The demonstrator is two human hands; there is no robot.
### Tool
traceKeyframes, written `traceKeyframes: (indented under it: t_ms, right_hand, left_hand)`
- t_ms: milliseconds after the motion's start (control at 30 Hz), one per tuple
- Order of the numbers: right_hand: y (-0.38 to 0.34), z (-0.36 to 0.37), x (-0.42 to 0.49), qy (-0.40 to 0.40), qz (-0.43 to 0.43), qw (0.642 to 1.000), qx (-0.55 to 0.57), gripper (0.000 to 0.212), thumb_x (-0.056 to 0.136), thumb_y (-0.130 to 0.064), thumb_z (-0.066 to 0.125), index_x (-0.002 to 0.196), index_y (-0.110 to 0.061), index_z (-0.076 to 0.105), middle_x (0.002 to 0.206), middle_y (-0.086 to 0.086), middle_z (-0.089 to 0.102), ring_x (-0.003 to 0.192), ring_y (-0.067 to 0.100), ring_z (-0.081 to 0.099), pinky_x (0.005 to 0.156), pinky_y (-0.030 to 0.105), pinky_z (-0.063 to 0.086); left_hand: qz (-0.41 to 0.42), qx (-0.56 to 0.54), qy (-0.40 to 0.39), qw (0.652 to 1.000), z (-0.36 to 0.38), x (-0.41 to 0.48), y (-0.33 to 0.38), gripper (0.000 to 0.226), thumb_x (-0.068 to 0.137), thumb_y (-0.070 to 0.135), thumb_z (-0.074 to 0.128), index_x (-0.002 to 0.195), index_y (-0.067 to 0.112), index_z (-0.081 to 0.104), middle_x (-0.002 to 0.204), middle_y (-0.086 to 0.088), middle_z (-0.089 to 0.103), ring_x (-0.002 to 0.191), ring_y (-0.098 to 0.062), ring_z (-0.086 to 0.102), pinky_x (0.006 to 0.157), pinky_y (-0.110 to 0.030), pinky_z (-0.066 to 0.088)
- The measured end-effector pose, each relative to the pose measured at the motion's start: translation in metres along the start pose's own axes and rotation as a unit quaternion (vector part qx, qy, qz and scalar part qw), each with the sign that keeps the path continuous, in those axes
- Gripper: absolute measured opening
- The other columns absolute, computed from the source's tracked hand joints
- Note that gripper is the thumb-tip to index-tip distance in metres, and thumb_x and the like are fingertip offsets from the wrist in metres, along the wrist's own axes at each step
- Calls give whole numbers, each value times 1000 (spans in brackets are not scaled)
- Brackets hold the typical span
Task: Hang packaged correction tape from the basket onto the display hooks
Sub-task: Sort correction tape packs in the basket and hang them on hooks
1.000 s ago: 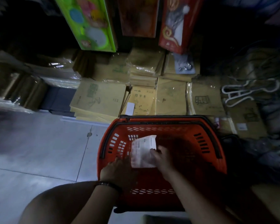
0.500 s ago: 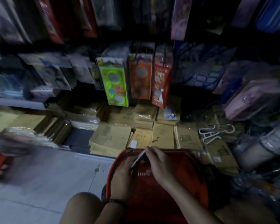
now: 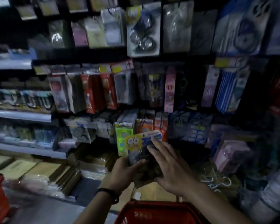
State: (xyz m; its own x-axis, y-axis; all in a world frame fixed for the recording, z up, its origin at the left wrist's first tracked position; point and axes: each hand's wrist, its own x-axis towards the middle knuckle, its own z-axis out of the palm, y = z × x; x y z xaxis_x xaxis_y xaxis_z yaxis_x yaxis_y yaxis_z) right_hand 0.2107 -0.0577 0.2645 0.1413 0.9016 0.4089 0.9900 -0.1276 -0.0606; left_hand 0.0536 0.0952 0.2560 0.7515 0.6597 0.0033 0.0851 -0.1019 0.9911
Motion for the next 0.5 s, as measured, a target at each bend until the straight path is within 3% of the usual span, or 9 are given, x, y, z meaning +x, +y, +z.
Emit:
traceKeyframes:
  t_ms: [133, 200, 333, 500]
  right_hand:
    - [8, -48, 31, 22, -40, 998, -43, 112, 81, -51, 77, 166, -25, 9, 173, -3, -19, 160, 20, -8, 126, 39, 18]
    - [11, -71, 46, 20, -53, 996, -65, 114, 78, -55, 76, 166, -26, 9, 174, 0, -15, 160, 24, -4, 124, 42, 21]
    - [16, -120, 80, 43, -86, 988, -120, 115, 75, -63, 79, 165, -26, 17, 172, 9, 9, 156, 30, 13, 120, 50, 33]
    - [17, -173, 122, 66, -114, 976, -173, 112, 69, -67, 74, 162, -25, 26, 167, 15, 23, 151, 36, 29, 114, 54, 43]
  left_hand:
    - [21, -5, -12, 1000, -13, 8, 59, 25, 96, 24, 78, 118, 14, 76, 111, -10, 82, 107, -31, 78, 98, -62, 59]
    - [34, 2, -28, 999, -17, 14, 84, 29, 94, 31, 80, 118, 15, 77, 113, -12, 81, 111, -38, 75, 102, -67, 54]
    - [47, -10, -41, 998, -34, 30, 133, 30, 98, 23, 75, 123, 7, 73, 117, -17, 79, 114, -39, 74, 103, -64, 55]
    - [66, -15, -43, 997, -49, 49, 189, 27, 100, 24, 71, 123, 9, 73, 115, -14, 80, 108, -33, 78, 99, -63, 58]
